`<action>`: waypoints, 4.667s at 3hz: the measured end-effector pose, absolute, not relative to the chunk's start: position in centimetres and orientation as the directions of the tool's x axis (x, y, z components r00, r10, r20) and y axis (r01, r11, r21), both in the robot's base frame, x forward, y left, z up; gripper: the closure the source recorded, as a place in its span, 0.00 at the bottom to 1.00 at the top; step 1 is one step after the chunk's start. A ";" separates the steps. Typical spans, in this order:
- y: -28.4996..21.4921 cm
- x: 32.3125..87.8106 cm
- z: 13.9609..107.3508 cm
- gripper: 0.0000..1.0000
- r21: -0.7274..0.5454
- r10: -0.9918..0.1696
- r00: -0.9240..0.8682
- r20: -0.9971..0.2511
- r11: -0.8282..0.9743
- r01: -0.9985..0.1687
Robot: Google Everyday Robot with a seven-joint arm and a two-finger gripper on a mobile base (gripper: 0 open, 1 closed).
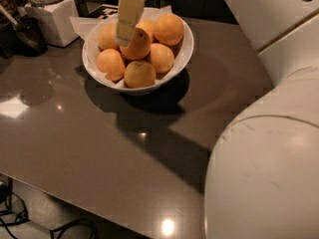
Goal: Pick orange from white bowl
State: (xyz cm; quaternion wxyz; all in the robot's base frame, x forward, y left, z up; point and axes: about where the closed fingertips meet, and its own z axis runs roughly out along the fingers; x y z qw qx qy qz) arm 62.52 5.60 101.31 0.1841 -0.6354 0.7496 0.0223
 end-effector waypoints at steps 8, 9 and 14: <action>6.1 65.7 92.9 0.61 -0.074 -0.953 -0.215 -0.215 0.235 -0.969; 6.2 65.8 93.1 0.84 -0.076 -0.952 -0.214 -0.218 0.235 -0.969; 5.1 60.6 98.4 1.00 -0.227 -0.925 -0.010 -0.381 0.104 -0.968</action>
Offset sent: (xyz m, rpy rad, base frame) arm -0.0186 -0.0355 -0.0538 -0.2046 0.2801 -0.0546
